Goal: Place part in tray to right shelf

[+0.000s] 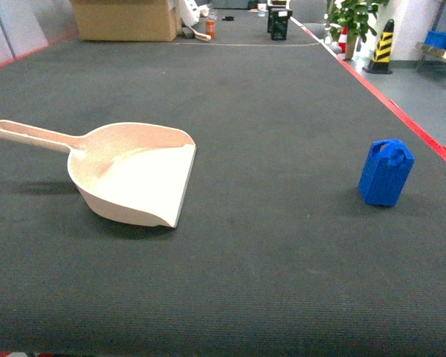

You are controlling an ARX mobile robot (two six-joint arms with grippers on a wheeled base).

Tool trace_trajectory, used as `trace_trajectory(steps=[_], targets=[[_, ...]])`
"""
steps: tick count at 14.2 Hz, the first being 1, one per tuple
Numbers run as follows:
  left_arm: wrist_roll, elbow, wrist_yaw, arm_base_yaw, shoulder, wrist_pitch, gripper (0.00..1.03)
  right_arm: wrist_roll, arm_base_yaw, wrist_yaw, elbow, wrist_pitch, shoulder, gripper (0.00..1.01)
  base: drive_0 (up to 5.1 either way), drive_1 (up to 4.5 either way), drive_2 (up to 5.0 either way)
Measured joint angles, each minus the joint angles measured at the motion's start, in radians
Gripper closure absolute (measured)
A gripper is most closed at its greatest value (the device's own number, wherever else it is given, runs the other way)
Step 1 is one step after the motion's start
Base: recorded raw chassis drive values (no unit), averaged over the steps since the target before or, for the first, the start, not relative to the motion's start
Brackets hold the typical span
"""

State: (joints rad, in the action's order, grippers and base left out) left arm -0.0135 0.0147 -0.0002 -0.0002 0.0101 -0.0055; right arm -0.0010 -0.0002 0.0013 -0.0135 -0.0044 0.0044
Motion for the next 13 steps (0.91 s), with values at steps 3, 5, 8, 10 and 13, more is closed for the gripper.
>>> trace_trajectory(steps=[3, 5, 8, 10, 13], targets=[[0.0, 0.0, 0.0, 0.0, 0.0, 0.0, 0.05, 0.0, 0.0, 0.0, 0.0, 0.0, 0.0, 0.03, 0.0, 0.0, 0.0], [0.0, 0.0, 0.0, 0.0, 0.0, 0.0, 0.05, 0.0, 0.0, 0.0, 0.0, 0.0, 0.0, 0.03, 0.0, 0.0, 0.0], [0.0, 0.0, 0.0, 0.0, 0.0, 0.0, 0.05, 0.0, 0.0, 0.0, 0.0, 0.0, 0.0, 0.03, 0.0, 0.0, 0.0], [0.0, 0.0, 0.0, 0.0, 0.0, 0.0, 0.05, 0.0, 0.0, 0.0, 0.0, 0.0, 0.0, 0.03, 0.0, 0.0, 0.0], [0.0, 0.0, 0.0, 0.0, 0.0, 0.0, 0.05, 0.0, 0.0, 0.0, 0.0, 0.0, 0.0, 0.03, 0.0, 0.0, 0.0]])
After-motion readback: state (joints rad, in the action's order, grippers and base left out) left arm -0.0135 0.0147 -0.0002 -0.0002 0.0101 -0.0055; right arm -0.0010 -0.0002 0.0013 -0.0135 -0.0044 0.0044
